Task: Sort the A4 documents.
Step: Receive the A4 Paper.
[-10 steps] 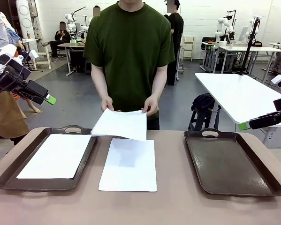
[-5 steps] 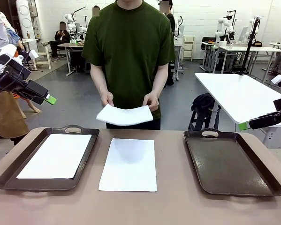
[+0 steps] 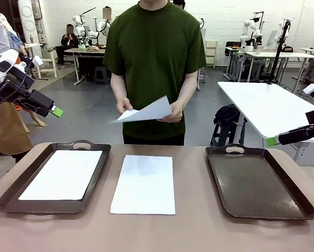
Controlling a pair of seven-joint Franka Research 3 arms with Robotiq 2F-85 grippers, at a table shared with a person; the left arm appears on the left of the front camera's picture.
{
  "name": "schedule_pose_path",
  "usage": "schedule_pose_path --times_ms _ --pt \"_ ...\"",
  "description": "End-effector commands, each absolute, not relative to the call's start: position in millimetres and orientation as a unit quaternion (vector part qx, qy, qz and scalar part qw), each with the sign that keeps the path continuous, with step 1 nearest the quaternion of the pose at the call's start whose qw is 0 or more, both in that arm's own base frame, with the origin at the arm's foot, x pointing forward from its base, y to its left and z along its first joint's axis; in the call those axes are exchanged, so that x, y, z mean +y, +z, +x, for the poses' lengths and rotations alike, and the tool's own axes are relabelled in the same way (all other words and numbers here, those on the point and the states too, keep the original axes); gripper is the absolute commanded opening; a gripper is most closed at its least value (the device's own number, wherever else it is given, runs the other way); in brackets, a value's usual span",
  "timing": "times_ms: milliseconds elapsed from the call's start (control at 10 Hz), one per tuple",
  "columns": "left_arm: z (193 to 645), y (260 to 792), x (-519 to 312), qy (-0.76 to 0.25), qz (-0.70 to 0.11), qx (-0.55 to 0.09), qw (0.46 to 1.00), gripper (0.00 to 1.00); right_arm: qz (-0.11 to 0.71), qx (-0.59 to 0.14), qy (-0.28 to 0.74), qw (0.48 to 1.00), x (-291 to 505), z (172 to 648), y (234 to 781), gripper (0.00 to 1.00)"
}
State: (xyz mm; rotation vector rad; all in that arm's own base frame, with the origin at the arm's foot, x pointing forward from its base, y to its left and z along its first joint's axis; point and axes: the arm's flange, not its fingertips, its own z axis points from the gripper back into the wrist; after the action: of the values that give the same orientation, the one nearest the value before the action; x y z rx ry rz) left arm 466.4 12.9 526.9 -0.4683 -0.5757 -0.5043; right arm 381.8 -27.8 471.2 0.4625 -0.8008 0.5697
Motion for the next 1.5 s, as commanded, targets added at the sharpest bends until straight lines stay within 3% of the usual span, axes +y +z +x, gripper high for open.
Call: schedule_pose_path --times_ms 0,1400 --pt "466.6 528.6 12.9 -0.244 -0.220 -0.283 0.901 1.00 0.228 -0.383 0.274 0.853 -28.0 384.2 467.6 1.00" --pt "466.6 528.6 12.9 -0.244 -0.220 -0.283 0.901 1.00 0.228 -0.383 0.274 0.853 -28.0 384.2 467.6 1.00"
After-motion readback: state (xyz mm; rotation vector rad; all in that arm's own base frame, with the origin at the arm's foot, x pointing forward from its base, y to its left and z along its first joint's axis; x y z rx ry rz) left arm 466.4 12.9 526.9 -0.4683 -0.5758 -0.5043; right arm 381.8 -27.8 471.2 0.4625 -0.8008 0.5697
